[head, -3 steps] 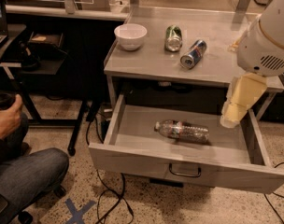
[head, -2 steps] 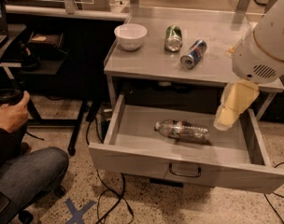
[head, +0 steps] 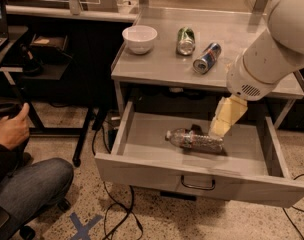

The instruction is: Pick water bottle from top drawer and place on counter

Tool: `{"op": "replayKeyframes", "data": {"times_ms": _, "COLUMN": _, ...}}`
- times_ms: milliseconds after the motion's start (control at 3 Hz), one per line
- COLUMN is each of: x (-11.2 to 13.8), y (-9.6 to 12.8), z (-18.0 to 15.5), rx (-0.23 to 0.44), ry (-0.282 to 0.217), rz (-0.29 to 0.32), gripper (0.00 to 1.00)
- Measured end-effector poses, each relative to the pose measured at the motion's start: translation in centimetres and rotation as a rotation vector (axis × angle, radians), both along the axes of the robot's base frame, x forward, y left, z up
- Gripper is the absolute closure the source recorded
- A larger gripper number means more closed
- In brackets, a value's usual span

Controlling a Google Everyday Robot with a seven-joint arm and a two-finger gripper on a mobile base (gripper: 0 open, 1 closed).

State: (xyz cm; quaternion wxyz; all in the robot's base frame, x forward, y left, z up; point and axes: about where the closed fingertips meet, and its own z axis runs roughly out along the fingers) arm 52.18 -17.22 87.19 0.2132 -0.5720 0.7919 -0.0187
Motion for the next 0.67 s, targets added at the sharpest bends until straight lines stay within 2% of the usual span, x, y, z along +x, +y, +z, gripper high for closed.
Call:
{"op": "replayKeyframes", "data": {"times_ms": 333, "x": -0.3, "y": 1.0, "z": -2.3, "rx": -0.036, "ry": 0.005, "rz": 0.019, "gripper": 0.00}}
{"op": "replayKeyframes", "data": {"times_ms": 667, "x": 1.3, "y": 3.3, "z": -8.6, "rx": -0.125, "ry": 0.057, "rz": 0.060, "gripper": 0.00}}
